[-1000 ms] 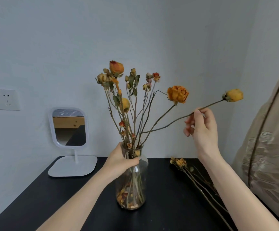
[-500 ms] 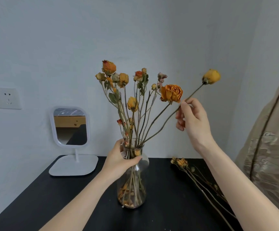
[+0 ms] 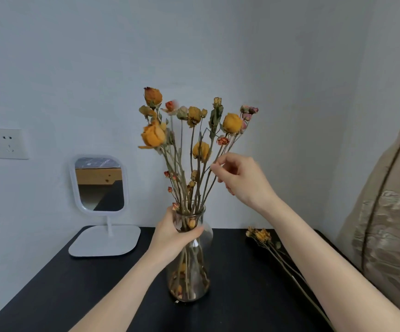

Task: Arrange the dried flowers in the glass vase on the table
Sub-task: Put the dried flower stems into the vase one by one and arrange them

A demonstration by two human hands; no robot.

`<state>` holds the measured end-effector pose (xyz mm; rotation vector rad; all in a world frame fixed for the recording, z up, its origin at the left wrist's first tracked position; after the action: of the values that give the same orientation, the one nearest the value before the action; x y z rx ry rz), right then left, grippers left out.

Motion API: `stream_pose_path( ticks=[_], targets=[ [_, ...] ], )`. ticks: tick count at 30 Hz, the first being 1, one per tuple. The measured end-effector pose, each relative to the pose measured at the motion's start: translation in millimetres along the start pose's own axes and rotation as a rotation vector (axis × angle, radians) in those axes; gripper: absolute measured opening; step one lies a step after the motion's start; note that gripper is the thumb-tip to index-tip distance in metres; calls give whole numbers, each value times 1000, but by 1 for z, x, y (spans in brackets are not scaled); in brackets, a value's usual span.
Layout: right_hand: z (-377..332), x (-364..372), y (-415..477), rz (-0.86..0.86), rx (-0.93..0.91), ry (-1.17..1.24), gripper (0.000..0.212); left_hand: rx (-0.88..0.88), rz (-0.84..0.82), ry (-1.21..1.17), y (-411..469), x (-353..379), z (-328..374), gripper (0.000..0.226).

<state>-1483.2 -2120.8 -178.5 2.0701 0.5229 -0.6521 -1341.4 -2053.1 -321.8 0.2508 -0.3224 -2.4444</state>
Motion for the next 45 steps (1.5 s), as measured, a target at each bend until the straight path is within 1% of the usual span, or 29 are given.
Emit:
stream_pose_path(
  ticks=[2, 4, 6, 8, 10, 14, 16, 18, 22, 24, 28, 35, 38, 40, 41, 43, 44, 45],
  targets=[
    [-1, 5, 0, -7, -10, -55, 17, -26, -19, 19, 3, -1, -2, 42],
    [-3, 11, 0, -24, -11, -91, 16, -49, -47, 30, 5, -2, -2, 44],
    [-3, 20, 0, -43, -8, -141, 16, -51, -68, 50, 5, -1, -1, 56],
    [-2, 30, -1, -65, -7, -188, 17, -26, -53, 56, 4, -1, 0, 70],
    [1, 41, -3, -89, 1, -204, 18, -10, -18, 15, 4, -1, 0, 72],
    [9, 60, -10, -152, 15, -230, 17, 1, -36, -8, 7, 0, -2, 76],
    [13, 69, -14, -197, 27, -249, 16, 11, -39, -13, 10, -1, -4, 73],
    [14, 72, -16, -204, 43, -242, 15, 12, -40, -9, 12, -1, -6, 72],
    [12, 64, -14, -104, 71, -147, 6, 8, -17, 6, 15, 0, -8, 75],
    [12, 63, -15, -80, 64, -160, 9, 2, -14, 10, 16, 0, -10, 74],
    [16, 71, -22, -123, 63, -253, 16, 19, -18, 2, 15, 0, -9, 71],
    [20, 70, -30, -116, 129, -152, 18, 38, -27, -14, 13, -1, -7, 64],
    [23, 62, -39, -94, 134, -117, 14, 25, -20, -42, 9, -1, -7, 59],
    [30, 56, -50, -80, 150, -91, 11, 11, 9, -79, -2, 0, -9, 60],
    [36, 53, -57, -79, 168, -75, 9, 3, 43, -88, -10, 0, -13, 68],
    [54, 47, -74, -97, 233, -54, 6, -21, 177, -90, -31, -3, -21, 89],
    [66, 44, -84, -117, 278, -59, 6, -26, 270, -94, -43, -6, -24, 92],
    [80, 41, -94, -140, 326, -76, 8, -23, 359, -104, -55, -9, -26, 90]
  ],
)
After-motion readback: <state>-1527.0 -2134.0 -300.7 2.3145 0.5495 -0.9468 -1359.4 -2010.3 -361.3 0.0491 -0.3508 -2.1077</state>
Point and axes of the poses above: each hand's wrist, its own y-axis towards the middle knuckle, its own x-axis out of the palm, z = x × y, the point moved 6 cm from there along y, towards the middle knuckle, and after that the axes turned 13 degrees about -y, right-handed, at the moved point
